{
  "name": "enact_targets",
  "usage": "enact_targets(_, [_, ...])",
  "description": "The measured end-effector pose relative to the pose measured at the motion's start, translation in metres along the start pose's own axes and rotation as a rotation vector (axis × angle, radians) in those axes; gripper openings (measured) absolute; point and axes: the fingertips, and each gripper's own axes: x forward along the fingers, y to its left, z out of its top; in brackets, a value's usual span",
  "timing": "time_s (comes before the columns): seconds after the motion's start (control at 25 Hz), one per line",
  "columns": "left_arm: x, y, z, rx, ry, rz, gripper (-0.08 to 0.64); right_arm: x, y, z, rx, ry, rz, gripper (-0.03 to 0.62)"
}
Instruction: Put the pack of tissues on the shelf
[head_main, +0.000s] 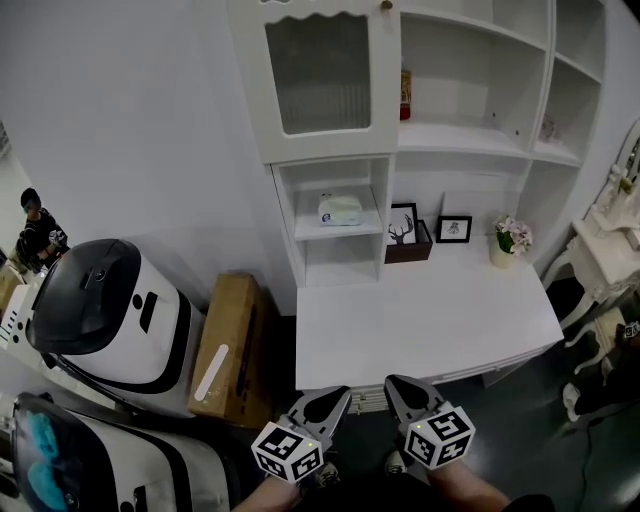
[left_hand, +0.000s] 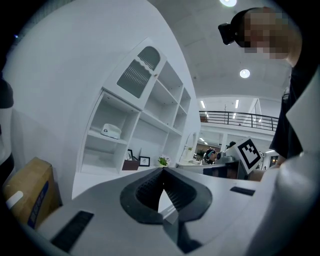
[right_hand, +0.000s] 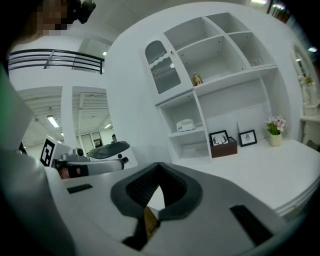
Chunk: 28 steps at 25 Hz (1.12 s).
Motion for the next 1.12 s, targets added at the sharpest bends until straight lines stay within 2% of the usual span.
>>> enact_targets(0.4, [0.027,-0.031,-0.011,-0.003,0.0,0.044,0.003,-0.022,-0.026,-0.002,-0.007,0.021,0.068,0.003])
enact_targets(1.12, [0.046,-0.045,-0.034,-0.035,0.003,0.167,0.003,-0.024,-0.05,-0.016,-0.003,0.079,0.19,0.003])
